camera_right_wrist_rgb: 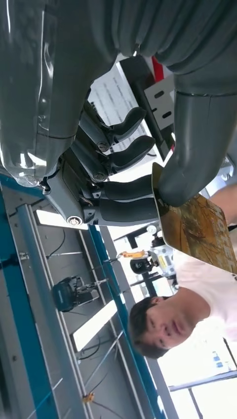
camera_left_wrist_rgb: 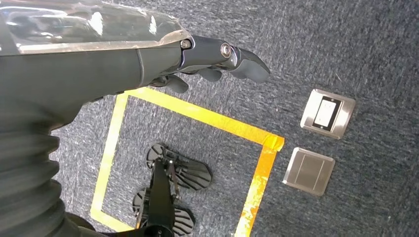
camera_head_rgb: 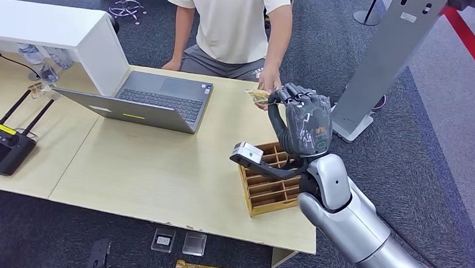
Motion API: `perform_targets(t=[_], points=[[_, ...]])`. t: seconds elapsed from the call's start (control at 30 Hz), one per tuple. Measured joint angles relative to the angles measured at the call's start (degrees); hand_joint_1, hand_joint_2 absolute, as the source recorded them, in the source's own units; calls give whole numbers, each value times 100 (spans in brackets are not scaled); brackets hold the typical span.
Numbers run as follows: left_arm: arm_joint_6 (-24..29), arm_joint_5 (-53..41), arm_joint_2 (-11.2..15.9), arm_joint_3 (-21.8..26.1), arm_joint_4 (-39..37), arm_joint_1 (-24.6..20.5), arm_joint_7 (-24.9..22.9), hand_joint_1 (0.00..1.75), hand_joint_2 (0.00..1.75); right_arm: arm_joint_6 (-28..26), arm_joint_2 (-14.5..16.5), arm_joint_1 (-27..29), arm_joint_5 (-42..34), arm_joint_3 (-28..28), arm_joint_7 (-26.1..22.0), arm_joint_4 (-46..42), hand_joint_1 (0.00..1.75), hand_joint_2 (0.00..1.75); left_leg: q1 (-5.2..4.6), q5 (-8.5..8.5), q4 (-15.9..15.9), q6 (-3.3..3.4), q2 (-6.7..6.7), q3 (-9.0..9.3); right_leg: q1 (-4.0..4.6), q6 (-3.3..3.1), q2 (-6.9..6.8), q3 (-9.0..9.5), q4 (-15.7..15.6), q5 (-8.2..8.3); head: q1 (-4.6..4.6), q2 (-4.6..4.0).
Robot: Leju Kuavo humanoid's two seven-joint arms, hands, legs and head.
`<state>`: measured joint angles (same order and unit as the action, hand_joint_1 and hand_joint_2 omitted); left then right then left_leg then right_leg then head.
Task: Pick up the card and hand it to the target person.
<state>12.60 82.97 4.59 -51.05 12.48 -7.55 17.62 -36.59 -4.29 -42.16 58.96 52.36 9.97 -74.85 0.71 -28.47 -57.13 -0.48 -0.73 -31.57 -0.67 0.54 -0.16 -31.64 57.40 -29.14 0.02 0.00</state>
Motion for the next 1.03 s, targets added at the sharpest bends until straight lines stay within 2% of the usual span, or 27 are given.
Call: perform_targets(t=[0.13, 0.4, 0.53, 0.7, 0.8, 1.03], points=[[21, -1, -9, -2, 0, -8, -39, 0, 175, -227, 155, 2, -4, -16, -211, 622, 155, 175, 0, 0, 0, 0, 0, 0, 0, 0, 0, 0, 0, 0, -2, 0], [75, 17, -15, -1, 0, 37, -60, 0, 175, -295, 511, 24, -261, -144, -442, 1694, 155, 175, 0, 0, 0, 0, 1, -1, 0, 0, -1, -1, 0, 0, -3, 0], [55, 30, -15, -1, 0, 74, -58, 0, 0, -296, 632, 30, -382, -160, -490, 2041, 0, 175, 0, 0, 0, 0, 1, -1, 0, 0, 0, -1, 0, 0, 1, 0], [-93, -9, -15, -11, 0, 123, -35, 0, 0, -301, 725, 59, -528, -237, -599, 2272, 0, 175, 0, 0, 0, 0, 1, 0, 0, 0, 0, -3, 0, 0, -2, 0], [-82, 43, -15, -13, 0, 150, 26, 0, 0, -304, 764, 117, -905, -334, -824, 2326, 0, 175, 0, 0, 0, 0, 1, 0, 0, 0, 0, -2, 0, 0, -4, 0], [56, 219, -15, -3, 0, 234, 44, 0, 0, 22, 773, 297, -3296, -534, -1468, 2148, 0, 175, 0, 0, 0, 0, 3, 2, 0, 0, 0, -3, 0, 0, -1, 0]])
